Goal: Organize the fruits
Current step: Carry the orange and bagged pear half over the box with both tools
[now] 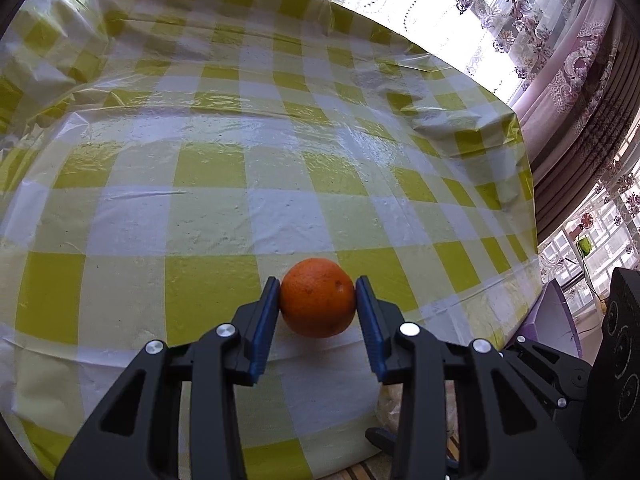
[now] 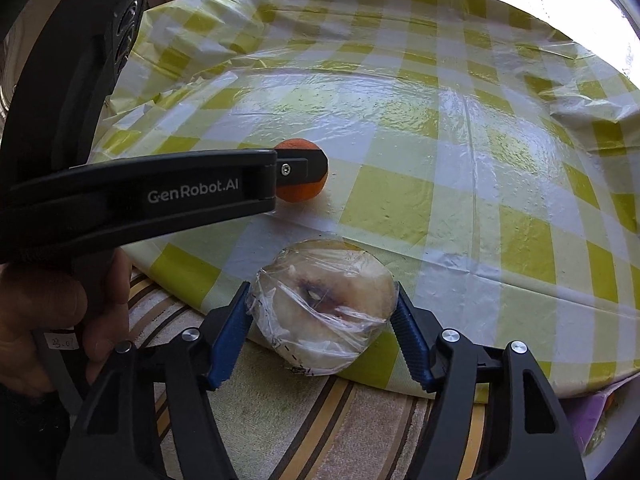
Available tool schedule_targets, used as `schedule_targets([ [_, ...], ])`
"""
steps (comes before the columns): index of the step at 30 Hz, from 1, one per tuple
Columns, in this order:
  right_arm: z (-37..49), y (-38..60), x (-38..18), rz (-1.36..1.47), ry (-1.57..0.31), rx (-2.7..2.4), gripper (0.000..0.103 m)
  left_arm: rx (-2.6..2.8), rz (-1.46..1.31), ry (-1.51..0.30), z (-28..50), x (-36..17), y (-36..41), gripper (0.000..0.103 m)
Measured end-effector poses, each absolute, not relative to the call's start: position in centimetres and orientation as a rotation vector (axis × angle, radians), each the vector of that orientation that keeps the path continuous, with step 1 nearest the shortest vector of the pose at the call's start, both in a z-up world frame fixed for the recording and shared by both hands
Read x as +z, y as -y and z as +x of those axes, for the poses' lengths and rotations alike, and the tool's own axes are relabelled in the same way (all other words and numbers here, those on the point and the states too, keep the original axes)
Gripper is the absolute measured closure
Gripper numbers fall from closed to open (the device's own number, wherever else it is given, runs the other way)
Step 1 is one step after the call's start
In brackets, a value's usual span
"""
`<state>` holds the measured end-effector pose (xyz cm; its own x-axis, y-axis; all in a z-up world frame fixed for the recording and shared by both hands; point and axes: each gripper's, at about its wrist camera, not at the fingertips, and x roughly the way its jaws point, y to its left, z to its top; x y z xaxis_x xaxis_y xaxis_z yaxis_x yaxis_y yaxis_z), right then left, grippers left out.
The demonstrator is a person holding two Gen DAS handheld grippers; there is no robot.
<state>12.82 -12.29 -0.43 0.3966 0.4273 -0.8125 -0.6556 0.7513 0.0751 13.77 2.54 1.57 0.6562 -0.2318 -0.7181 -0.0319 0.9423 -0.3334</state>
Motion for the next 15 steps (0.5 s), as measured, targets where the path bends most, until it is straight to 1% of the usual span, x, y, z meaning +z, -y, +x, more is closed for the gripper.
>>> schedule_targets([
  [7,12.4,12.7,-0.3,-0.281,-0.922,0.689,0.041,-0.111,-0.327,-0.852,13.7,1.6,-2.6,0.064],
  [15,12.4,15.8,0.6,-0.218,-0.901,0.63,0.041,-0.094,-0.267,-0.847,13.6,2.2,-1.5,0.064],
])
